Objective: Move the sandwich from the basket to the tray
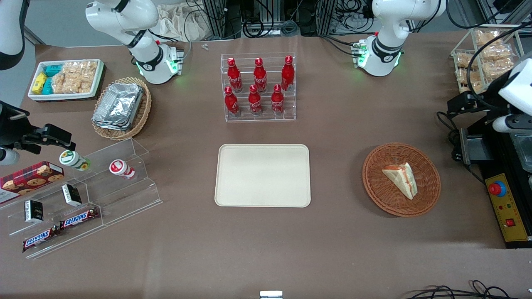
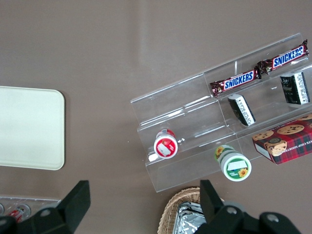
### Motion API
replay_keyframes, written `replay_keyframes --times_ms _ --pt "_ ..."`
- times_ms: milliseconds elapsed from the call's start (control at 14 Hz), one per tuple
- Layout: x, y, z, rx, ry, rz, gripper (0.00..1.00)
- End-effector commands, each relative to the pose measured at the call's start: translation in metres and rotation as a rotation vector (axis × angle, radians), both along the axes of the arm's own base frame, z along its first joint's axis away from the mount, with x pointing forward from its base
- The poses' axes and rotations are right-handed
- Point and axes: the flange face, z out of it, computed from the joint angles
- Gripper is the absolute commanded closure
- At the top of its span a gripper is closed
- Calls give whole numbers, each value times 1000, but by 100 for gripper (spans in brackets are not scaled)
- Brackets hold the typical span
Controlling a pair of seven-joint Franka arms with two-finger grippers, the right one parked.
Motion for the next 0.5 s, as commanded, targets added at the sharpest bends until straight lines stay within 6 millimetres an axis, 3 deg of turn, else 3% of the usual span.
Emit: replay_keyframes --times_ms 0,143,429 --pt "-8 -6 9 23 14 29 0" --pt "-4 -4 -1 28 33 35 0" --pt "14 -5 -100 34 103 166 0"
